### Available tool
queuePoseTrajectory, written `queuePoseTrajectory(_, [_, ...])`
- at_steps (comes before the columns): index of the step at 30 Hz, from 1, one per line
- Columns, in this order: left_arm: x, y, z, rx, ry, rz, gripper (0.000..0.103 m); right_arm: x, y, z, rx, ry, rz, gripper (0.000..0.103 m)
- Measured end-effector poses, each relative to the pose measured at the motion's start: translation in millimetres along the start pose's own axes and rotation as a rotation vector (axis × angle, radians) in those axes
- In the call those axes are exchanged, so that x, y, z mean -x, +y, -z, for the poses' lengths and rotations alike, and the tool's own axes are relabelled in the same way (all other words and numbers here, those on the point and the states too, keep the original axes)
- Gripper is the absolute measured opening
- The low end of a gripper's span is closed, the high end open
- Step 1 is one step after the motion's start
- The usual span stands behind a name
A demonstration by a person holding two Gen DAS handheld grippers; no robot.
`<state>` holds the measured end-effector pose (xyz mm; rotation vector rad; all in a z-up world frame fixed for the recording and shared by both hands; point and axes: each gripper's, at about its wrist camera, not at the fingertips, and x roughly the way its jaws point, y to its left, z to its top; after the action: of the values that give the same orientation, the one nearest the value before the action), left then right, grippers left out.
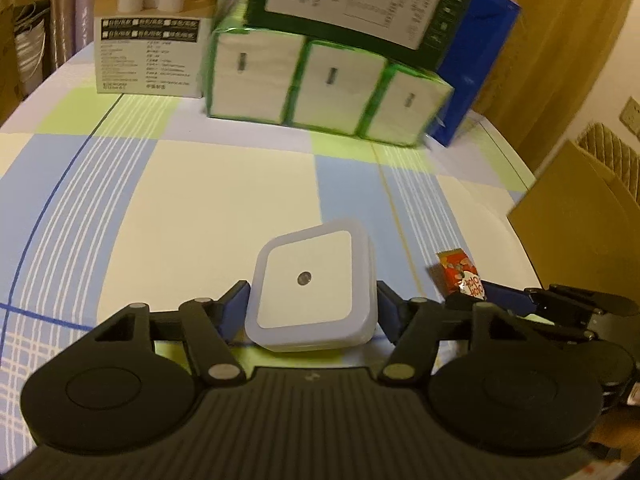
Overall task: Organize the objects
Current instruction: 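Grasp white night light with left gripper while right gripper grasps red snack packet, then carry night light and snack packet over the cardboard box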
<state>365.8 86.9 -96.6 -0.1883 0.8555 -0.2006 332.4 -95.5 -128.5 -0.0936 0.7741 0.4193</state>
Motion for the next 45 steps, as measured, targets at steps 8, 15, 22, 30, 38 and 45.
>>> queuePoseTrajectory(8, [42.4,-37.9,28.9,-0.112,0.000,-0.016,0.061,42.2,2.0,13.8,-0.046,0.018,-0.012,0.026])
queuePoseTrajectory(15, [89.7,-59.9,64.6,-0.192,-0.015,-0.090,0.061,94.2,14.8,36.6,-0.044,0.006,-0.016,0.025])
queuePoseTrajectory(22, [148.2,-79.8,70.9,-0.163,-0.088,-0.125,0.061,157.7,28.0,60.6,-0.048,-0.021,-0.019,0.025])
queuePoseTrajectory(30, [215.9,-106.1,94.0,-0.111,-0.115,-0.136,0.061,236.9,40.3,69.3,-0.068,-0.066,-0.031,0.025])
queuePoseTrajectory(38, [259.9,-131.1,127.8,-0.113,-0.102,-0.154,0.061,289.1,45.4,88.2,-0.076,-0.075,-0.022,0.025])
queuePoseTrajectory(45, [284.8,-149.5,142.3,-0.145,-0.105,-0.163,0.061,318.7,41.1,100.0,-0.077,-0.075,-0.003,0.025])
